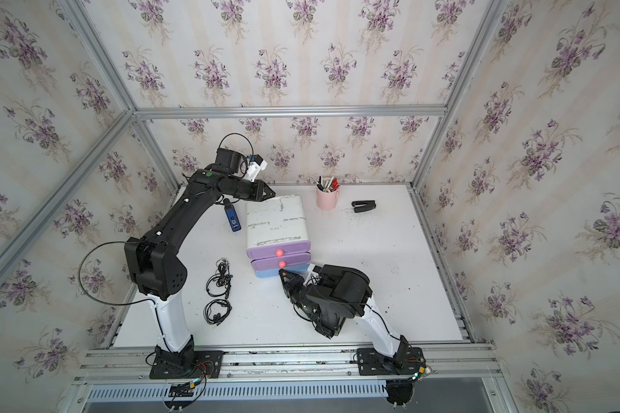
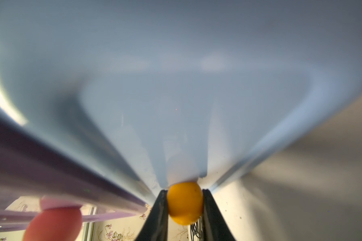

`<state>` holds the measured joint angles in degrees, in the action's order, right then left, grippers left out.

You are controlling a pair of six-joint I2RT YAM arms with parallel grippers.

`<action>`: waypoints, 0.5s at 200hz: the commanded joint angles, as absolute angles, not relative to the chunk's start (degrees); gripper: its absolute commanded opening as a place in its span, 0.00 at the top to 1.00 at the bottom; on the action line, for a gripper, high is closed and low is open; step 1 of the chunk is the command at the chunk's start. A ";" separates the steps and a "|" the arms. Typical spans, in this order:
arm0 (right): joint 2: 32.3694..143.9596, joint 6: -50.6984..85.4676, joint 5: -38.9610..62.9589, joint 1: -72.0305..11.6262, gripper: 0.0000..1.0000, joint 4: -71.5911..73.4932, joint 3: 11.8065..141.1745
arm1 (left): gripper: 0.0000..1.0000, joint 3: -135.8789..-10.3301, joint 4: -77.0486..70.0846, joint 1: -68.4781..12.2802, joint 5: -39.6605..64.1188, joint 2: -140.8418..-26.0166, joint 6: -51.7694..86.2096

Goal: Place the wired earphones into the drawer by color
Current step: Open the drawer in the storage box.

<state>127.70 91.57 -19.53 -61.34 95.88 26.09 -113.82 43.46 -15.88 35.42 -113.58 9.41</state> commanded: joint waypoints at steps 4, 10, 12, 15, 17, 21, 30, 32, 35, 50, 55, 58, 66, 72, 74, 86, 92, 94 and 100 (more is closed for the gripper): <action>130.78 93.30 -20.56 -61.07 0.84 104.42 24.31 | 0.70 -113.47 45.40 -15.84 36.25 -113.20 9.06; 130.73 93.26 -20.44 -61.08 0.84 104.43 24.27 | 0.70 -113.39 45.47 -15.91 36.17 -113.20 8.90; 130.77 93.25 -20.47 -61.08 0.84 104.42 24.26 | 0.70 -113.34 45.51 -15.86 36.13 -113.27 8.88; 130.78 93.25 -20.48 -61.02 0.84 104.41 24.26 | 0.70 -113.21 45.55 -15.89 36.06 -113.35 8.84; 130.76 93.25 -20.43 -61.07 0.85 104.41 24.30 | 0.70 -113.09 45.60 -15.88 36.02 -113.31 8.85; 130.77 93.33 -20.45 -61.08 0.85 104.47 24.28 | 0.70 -112.84 45.59 -15.86 35.94 -113.29 8.80; 130.76 93.34 -20.43 -61.08 0.85 104.42 24.19 | 0.70 -112.07 45.41 -15.87 35.67 -113.09 8.71; 130.73 93.34 -20.45 -61.08 0.85 104.42 24.22 | 0.70 -111.95 45.32 -15.81 35.55 -113.00 8.77; 130.73 93.34 -20.42 -61.02 0.85 104.41 24.20 | 0.70 -111.63 45.06 -15.81 35.38 -112.71 8.90; 130.72 93.25 -20.48 -61.06 0.85 104.41 24.17 | 0.68 -109.54 42.18 -15.31 36.55 -110.86 10.66; 130.78 93.25 -20.45 -61.06 0.85 104.41 24.17 | 0.68 -109.14 41.26 -15.10 37.14 -110.13 11.31; 130.76 93.28 -20.47 -61.08 0.85 104.41 24.19 | 0.67 -109.00 40.78 -14.98 37.47 -109.82 11.61; 130.73 93.25 -20.40 -61.08 0.85 104.42 24.17 | 0.65 -109.19 40.35 -14.88 38.24 -109.16 12.02; 130.75 93.25 -20.48 -61.08 0.85 104.41 24.17 | 0.65 -109.65 40.42 -14.89 38.72 -108.78 12.32; 130.77 93.25 -20.46 -61.08 0.85 104.48 24.17 | 0.65 -109.74 40.43 -14.82 38.90 -108.74 12.37; 130.78 93.25 -20.43 -61.08 0.85 104.42 24.35 | 0.64 -110.03 40.53 -14.79 39.92 -108.18 12.64; 130.79 93.25 -20.39 -61.08 0.85 104.41 24.35 | 0.64 -109.92 40.46 -14.77 39.99 -107.99 12.82; 130.85 93.25 -20.39 -61.02 0.85 104.41 24.41 | 0.64 -109.92 40.37 -14.77 40.10 -107.90 12.90; 130.92 93.25 -20.36 -61.08 0.85 104.41 24.43 | 0.64 -109.59 40.24 -14.77 40.37 -107.63 12.92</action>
<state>127.70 91.61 -19.57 -61.34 95.90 26.09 -109.69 40.51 -14.74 37.89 -108.66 11.62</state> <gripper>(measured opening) 0.265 0.365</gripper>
